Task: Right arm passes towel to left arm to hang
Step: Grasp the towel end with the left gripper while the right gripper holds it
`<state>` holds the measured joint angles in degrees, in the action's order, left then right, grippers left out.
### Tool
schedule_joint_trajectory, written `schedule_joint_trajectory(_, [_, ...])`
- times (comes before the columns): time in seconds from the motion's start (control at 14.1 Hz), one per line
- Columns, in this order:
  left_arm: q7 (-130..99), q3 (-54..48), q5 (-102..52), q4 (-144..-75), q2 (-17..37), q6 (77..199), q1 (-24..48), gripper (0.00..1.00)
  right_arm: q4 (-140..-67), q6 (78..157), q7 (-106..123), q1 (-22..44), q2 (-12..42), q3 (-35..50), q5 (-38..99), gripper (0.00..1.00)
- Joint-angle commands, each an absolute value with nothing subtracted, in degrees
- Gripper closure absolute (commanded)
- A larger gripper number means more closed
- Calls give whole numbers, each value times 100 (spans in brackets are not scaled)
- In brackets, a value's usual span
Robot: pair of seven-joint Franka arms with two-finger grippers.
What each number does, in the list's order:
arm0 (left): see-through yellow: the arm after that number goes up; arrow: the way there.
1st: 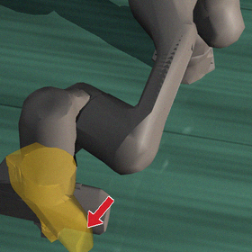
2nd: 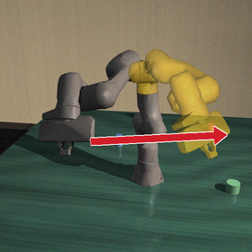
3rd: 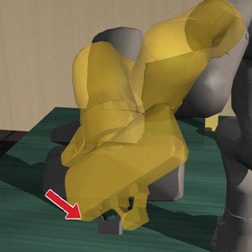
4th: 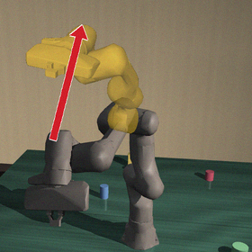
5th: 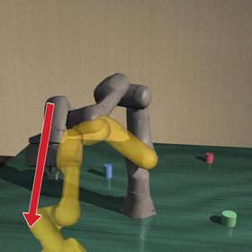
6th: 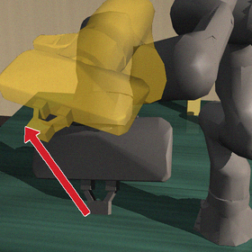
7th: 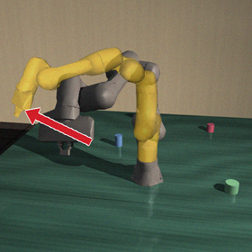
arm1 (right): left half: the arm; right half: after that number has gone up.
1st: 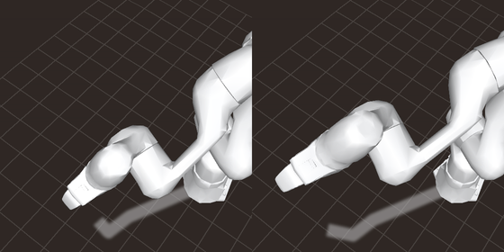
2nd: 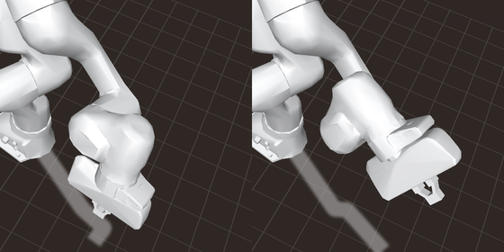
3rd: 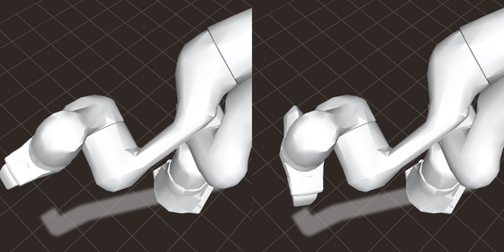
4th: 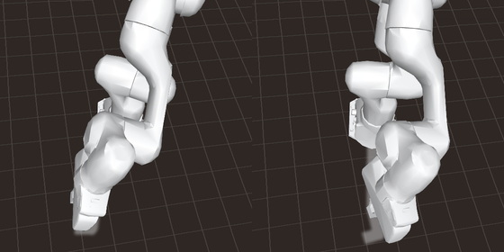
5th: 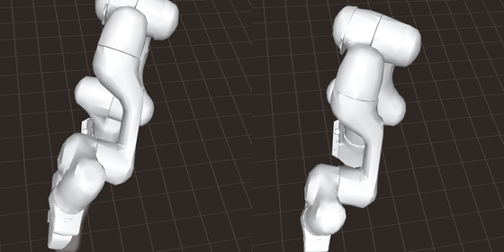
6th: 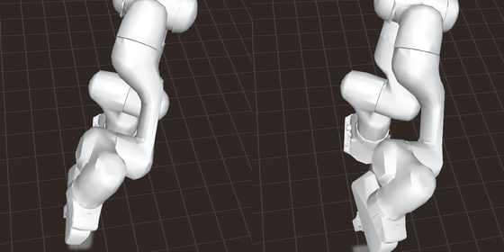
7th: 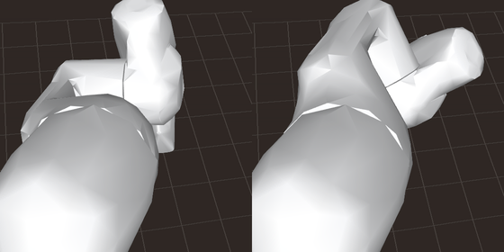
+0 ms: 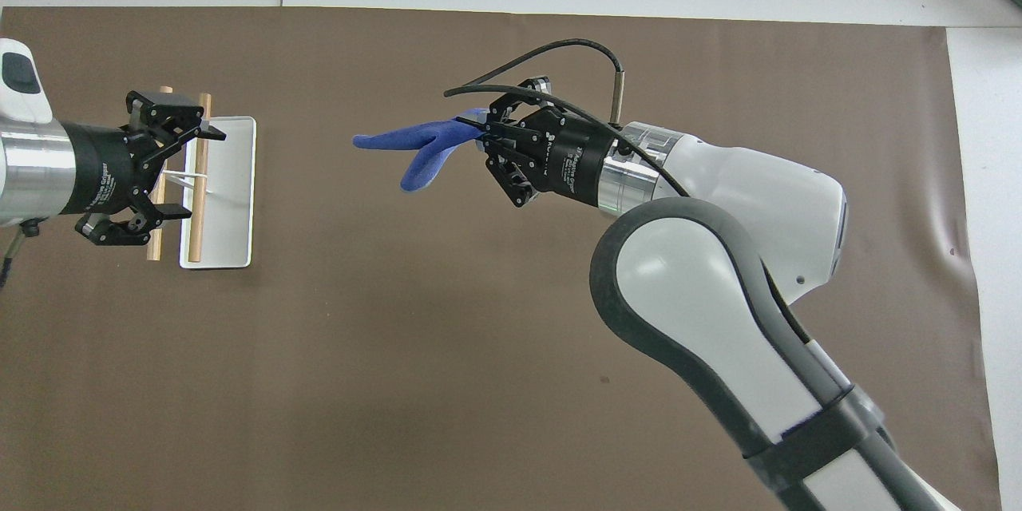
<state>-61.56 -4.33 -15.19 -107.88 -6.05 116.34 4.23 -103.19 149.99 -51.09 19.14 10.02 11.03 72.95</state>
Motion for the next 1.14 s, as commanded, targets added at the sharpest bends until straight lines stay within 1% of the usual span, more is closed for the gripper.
schedule_joint_trajectory(0.0, [-7246, -728, -1644, -11152, -791, 12302, 466, 0, -10266, 15196, -5361, 2073, 1063, 1151, 7540, 100])
schedule_joint_trajectory(0.07, [-7573, -886, -1644, -11249, -808, 12557, 466, 0, -10257, 15405, -5379, 2118, 1098, 1151, 7567, 100])
schedule_joint_trajectory(0.21, [-8075, -1168, -1644, -11355, -817, 12822, 457, 0, -10248, 15539, -5379, 2258, 1116, 1151, 7768, 100])
schedule_joint_trajectory(0.5, [-8568, -1485, -1652, -11382, -817, 13068, 457, 0, -10239, 15548, -5379, 2303, 1116, 1151, 7840, 100])
schedule_joint_trajectory(0.78, [-8727, -1748, -1678, -11584, -791, 13683, 466, 0, -10239, 15548, -5379, 2303, 1116, 1151, 7840, 100])
schedule_joint_trajectory(1.06, [-8780, -1767, -1810, -11619, -712, 13965, 466, 0, -10213, 15600, -5309, 2408, 1116, 1160, 7831, 100])
